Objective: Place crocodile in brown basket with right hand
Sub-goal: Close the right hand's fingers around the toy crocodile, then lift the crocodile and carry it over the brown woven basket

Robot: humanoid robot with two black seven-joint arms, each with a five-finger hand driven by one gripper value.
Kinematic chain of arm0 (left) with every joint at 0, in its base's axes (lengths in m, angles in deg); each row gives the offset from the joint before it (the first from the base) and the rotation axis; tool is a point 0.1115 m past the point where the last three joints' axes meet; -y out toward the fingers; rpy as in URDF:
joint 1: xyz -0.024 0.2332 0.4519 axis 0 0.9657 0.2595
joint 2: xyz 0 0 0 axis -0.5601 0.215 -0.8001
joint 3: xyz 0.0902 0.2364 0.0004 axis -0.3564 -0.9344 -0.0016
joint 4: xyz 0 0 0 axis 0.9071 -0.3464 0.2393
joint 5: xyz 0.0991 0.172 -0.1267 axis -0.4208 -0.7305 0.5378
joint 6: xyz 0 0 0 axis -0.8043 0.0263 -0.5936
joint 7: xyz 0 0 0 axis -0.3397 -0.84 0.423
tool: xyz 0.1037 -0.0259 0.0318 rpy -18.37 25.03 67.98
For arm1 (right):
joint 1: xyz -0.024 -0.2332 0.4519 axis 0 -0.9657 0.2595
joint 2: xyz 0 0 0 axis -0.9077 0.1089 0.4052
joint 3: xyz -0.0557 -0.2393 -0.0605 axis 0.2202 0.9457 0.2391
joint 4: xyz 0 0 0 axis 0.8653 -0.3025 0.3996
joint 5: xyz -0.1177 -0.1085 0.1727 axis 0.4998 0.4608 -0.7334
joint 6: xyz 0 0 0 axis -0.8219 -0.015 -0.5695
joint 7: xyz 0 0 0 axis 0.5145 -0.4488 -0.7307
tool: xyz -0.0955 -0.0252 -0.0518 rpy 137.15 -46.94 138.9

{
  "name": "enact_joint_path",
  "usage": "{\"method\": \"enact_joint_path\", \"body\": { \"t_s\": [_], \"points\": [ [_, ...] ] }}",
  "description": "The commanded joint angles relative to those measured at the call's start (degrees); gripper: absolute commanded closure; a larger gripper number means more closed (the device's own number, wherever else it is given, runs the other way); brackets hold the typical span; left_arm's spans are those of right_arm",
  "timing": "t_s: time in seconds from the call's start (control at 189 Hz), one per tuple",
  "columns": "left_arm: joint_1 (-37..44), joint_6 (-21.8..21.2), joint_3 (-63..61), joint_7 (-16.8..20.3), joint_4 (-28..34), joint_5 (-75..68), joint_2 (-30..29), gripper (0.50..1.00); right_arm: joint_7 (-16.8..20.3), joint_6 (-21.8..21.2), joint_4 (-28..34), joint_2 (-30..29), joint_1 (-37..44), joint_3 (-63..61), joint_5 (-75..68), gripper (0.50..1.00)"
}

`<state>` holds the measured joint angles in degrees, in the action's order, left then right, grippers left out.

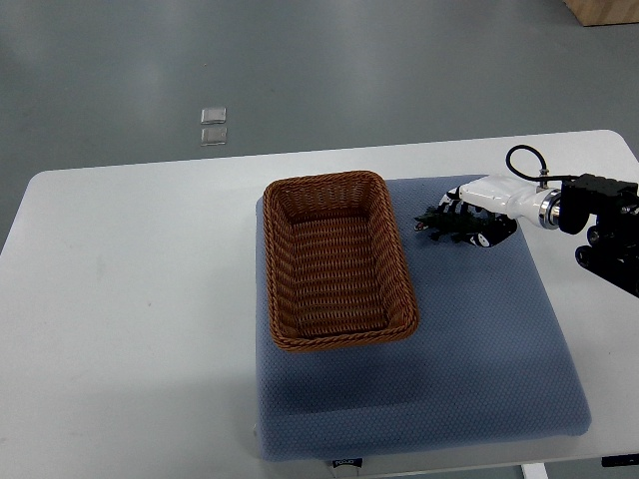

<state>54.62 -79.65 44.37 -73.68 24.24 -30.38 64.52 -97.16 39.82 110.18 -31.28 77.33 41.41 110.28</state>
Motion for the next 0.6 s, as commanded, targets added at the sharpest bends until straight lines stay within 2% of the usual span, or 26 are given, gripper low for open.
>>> {"method": "enact_joint_path", "body": {
  "t_s": [0.0,0.594],
  "points": [
    [0.00,-0.04,0.02,0.00,0.00,0.00,0.00,0.500,0.01,0.47,0.00,0.00,-0.05,0.00,0.00,1.000],
    [0.00,-0.04,-0.07,0.00,0.00,0.00,0.00,0.500,-0.52,3.28,0.71,0.79,1.62,-0.52,-0.27,1.000]
  ]
}}
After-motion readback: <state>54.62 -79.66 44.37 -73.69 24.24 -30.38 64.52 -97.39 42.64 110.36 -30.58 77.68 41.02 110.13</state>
